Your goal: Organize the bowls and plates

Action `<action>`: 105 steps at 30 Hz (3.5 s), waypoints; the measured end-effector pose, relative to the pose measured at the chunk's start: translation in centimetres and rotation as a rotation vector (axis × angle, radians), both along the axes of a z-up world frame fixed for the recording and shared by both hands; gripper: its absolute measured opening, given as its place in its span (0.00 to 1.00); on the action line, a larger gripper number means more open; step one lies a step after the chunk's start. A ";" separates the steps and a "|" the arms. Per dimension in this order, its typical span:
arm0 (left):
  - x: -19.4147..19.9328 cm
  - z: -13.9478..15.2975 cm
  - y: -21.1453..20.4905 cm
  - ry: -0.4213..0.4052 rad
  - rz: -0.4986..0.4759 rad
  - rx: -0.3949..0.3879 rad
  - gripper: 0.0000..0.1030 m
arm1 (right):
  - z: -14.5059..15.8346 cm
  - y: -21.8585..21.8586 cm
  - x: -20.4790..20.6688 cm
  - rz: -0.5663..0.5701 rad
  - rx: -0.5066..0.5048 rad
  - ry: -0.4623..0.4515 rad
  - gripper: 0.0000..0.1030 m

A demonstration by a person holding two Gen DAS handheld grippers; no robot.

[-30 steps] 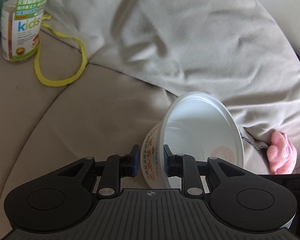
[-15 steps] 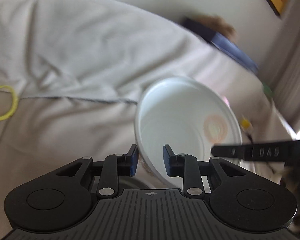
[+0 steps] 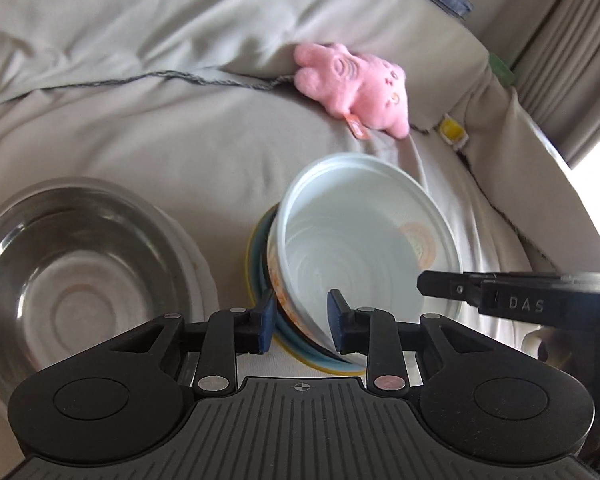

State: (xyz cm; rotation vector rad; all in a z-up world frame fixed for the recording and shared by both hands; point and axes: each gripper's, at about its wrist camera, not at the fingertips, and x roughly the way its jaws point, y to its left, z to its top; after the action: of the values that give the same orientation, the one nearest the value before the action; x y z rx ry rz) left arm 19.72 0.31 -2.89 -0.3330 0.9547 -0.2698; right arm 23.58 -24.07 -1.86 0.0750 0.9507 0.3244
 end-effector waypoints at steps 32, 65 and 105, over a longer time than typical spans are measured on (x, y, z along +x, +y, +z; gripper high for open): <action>-5.8 -5.5 19.7 0.064 0.453 -0.139 0.36 | -5.9 14.3 -9.3 0.035 0.215 0.015 0.47; -3.7 -6.8 18.8 0.100 0.351 -0.112 0.32 | -10.5 17.9 -6.9 -0.121 0.366 0.193 0.52; -5.9 2.4 3.7 -0.121 0.206 -0.056 0.32 | -7.7 3.1 -12.8 0.039 0.253 -0.086 0.54</action>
State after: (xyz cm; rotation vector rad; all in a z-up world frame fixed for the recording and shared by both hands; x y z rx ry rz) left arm 13.78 4.04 -0.51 -0.4579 0.7879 -0.1266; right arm 10.74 -20.99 -9.60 0.2717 0.8232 0.4795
